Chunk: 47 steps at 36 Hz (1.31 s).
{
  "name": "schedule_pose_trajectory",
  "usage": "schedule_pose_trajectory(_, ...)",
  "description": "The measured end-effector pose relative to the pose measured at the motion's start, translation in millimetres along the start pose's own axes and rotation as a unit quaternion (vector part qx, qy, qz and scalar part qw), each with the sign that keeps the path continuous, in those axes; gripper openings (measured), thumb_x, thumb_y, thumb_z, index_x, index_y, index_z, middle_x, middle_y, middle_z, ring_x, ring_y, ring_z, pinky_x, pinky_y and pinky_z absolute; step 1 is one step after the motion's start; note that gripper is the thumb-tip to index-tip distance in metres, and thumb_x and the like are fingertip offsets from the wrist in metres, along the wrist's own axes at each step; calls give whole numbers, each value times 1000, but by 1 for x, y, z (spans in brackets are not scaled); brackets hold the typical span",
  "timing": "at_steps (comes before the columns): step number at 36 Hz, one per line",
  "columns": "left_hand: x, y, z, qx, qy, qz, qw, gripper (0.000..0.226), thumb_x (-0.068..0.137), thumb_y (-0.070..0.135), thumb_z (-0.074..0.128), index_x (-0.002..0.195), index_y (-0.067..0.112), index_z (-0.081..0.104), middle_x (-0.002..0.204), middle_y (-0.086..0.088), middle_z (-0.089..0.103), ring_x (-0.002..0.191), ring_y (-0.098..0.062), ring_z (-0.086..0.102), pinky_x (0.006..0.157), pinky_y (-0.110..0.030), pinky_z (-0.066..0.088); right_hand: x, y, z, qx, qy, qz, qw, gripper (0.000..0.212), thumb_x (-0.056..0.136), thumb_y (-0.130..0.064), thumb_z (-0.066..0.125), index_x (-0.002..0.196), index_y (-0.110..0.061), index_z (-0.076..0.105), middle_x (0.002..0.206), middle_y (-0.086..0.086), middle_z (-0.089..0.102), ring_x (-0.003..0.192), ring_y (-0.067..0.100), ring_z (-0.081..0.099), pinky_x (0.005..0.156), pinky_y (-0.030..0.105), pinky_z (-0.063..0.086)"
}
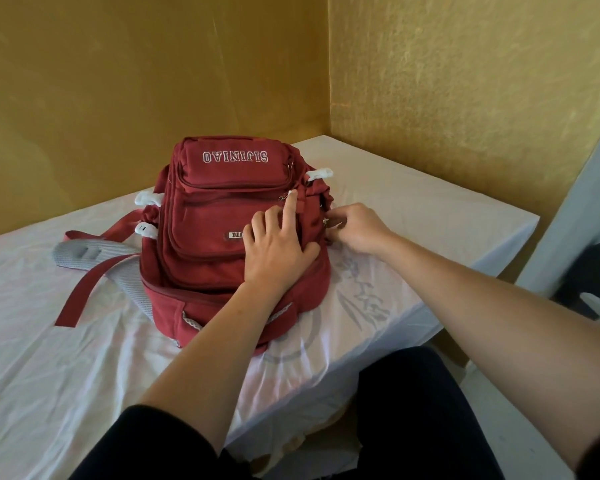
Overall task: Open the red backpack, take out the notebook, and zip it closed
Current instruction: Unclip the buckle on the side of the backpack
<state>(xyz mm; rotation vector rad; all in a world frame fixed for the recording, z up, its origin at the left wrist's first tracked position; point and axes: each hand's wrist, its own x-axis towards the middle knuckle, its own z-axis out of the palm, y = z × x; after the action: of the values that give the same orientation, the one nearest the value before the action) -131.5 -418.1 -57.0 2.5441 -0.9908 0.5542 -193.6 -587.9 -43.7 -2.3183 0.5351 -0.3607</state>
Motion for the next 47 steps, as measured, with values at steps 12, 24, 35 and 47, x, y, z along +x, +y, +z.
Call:
schedule_pose_trajectory(12,2,-1,4,-11,-4,-30,999,108,81,57,63,163,6,14,145,-15,48,137,-35,42,116,-49,32,-4,3,0,8,43,5,999,7,92,-22,66,87,-17,67,73,-7,70,73,11,66,68,27,42)
schedule_pose_trajectory(24,4,-3,5,-15,3,-32,999,104,86,62,61,163,6,18,148,-14,48,139,-35,41,116,-49,31,-19,10,-9,-41,102,-43,993,7,94,-15,66,95,-13,72,92,0,72,90,23,68,81,36,53)
schedule_pose_trajectory(35,3,-1,5,-33,17,-41,998,89,99,67,43,162,8,24,152,-15,48,142,-35,39,117,-49,29,-45,3,-15,-10,92,-33,995,9,95,-16,68,96,-16,77,92,0,76,87,15,69,76,24,49)
schedule_pose_trajectory(47,3,-1,5,-38,10,-40,998,90,98,68,43,162,7,24,151,-16,48,141,-35,40,116,-50,29,-81,-10,-13,-14,102,-55,993,11,98,-18,66,94,-15,76,86,-5,75,82,9,68,73,21,51)
